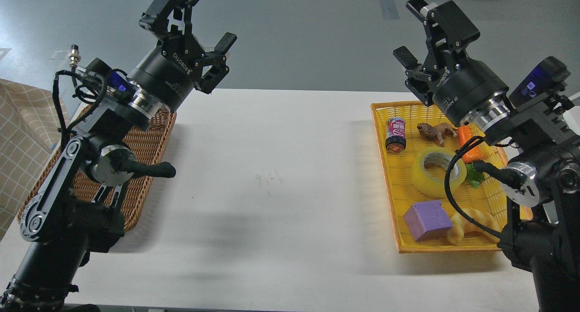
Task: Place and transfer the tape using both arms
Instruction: 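Move the right gripper over the yellow tray toward the tape roll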
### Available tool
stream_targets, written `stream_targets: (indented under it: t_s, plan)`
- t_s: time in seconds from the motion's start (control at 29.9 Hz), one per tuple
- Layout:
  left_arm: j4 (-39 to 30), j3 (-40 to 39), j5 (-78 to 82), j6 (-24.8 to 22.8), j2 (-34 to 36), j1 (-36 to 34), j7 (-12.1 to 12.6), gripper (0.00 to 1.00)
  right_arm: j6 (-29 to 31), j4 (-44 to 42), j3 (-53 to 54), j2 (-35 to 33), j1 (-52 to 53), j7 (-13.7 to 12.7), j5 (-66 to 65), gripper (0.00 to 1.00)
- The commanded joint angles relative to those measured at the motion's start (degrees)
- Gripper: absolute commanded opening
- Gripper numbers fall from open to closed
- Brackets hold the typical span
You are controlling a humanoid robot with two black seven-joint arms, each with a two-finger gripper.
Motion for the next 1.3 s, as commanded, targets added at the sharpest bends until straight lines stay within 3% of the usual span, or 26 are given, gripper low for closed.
stream_targets:
  t_s: [0.0,1.27]
  plan:
    - [-0.04,0.21,0.06,-0.22,-0.28,-0.03,-0.03,0.98,-0.16,0.00,-0.28,0.00,-0.07,-0.08,-0.01,1.00]
    - [0.05,-0.05,-0.12,0.22,-0.98,0.41,-0.12,0.98,-0.34,0.44,-0.81,0.00,-2.79,-0.08,-0.01,1.00]
